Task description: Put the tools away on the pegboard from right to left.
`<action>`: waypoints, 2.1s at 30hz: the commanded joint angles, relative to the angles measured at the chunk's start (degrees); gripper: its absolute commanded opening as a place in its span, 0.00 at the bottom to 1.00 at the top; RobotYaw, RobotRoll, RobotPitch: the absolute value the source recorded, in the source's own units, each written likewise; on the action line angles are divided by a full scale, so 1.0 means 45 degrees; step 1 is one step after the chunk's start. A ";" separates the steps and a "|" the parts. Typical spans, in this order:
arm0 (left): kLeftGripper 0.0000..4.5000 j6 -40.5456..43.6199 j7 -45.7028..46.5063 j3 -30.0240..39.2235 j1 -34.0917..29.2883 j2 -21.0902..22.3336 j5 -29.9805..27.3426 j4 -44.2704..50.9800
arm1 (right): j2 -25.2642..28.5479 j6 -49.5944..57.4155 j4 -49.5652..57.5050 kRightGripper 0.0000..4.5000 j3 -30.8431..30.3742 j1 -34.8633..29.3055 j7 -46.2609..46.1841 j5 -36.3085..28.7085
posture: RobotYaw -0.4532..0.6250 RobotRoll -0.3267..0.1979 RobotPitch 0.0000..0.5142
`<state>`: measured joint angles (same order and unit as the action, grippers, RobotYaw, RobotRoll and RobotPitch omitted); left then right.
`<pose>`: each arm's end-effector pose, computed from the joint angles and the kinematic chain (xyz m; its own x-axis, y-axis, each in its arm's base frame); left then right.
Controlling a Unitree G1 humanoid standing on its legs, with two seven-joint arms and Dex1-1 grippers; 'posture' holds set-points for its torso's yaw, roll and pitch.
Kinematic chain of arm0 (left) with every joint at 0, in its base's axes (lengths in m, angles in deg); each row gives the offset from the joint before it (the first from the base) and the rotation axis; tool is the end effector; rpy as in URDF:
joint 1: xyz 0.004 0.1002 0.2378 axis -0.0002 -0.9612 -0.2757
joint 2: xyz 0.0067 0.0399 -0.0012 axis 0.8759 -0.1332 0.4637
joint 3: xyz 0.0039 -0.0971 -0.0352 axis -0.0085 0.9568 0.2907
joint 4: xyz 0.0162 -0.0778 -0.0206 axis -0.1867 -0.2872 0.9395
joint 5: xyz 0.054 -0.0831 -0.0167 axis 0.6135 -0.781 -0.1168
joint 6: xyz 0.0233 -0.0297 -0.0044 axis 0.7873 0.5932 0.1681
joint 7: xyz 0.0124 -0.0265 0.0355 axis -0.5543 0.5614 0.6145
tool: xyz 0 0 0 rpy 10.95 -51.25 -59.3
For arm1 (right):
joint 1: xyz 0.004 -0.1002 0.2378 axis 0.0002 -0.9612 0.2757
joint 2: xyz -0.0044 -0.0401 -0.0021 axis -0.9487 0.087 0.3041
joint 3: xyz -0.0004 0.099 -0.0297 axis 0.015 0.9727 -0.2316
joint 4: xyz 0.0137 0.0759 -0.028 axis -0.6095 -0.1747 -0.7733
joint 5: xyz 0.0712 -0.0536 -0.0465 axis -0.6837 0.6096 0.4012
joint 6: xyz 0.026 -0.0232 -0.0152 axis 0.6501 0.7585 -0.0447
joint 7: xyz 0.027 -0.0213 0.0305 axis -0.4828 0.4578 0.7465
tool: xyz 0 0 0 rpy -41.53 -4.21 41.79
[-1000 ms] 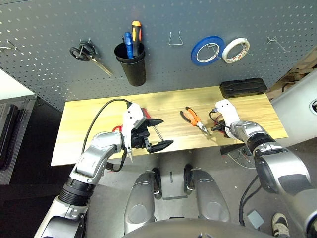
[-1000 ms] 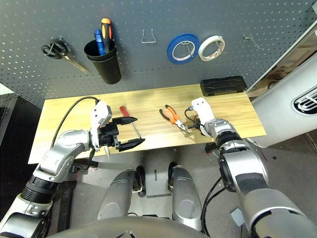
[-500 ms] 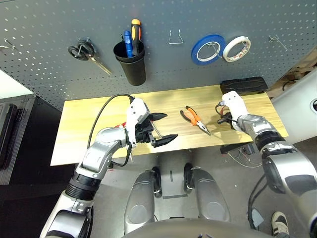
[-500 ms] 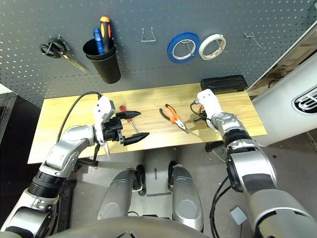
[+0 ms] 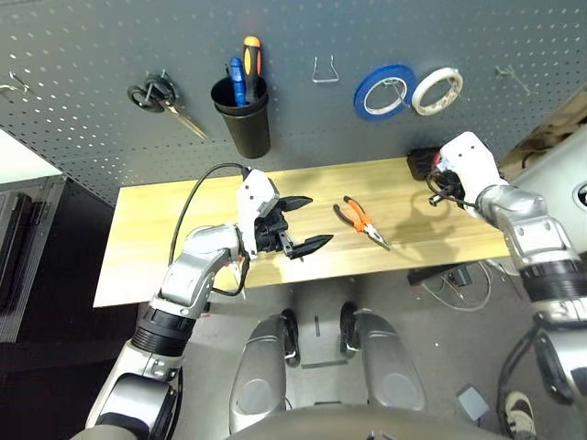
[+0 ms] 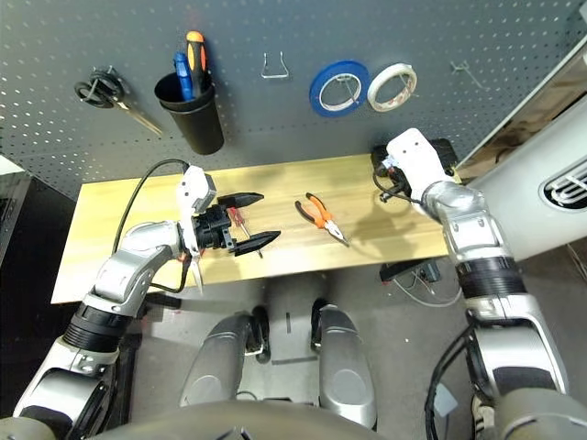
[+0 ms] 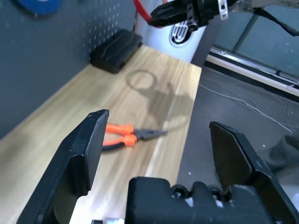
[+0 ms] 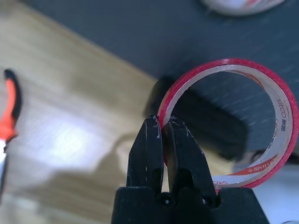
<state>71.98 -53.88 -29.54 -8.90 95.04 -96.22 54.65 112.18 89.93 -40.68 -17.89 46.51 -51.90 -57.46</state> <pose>0.2596 0.1603 0.1173 0.4251 -0.8991 -0.1047 0.8991 0.4060 0.1635 0.2826 -0.2627 0.1527 0.9437 0.1538 -0.2927 -0.2865 0.8224 -0.4916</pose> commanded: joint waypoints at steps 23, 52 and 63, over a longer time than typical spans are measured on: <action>1.00 -0.1543 0.1139 0.1136 0.0636 -0.0989 -0.0196 -0.0311 | 0.0395 -0.3425 0.0873 0.01 0.2771 -0.0972 -0.1307 -0.0954 | 0.32 0.62 0.27; 1.00 0.0745 0.1242 0.1743 0.1492 0.0015 -0.1182 0.1765 | 0.0266 -0.5873 -0.8438 0.01 0.2861 0.3966 -0.1420 -0.1637 | 0.36 0.62 0.26; 1.00 0.1224 0.1403 0.1760 0.1560 0.0126 -0.1263 0.2154 | -0.0195 -0.6705 -1.1995 0.01 0.2401 0.5858 -0.1823 -0.1248 | 0.37 0.62 0.28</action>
<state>76.77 -47.58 -21.38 -2.15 95.43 -101.39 62.80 111.18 60.54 -93.00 -7.15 72.10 -59.27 -63.40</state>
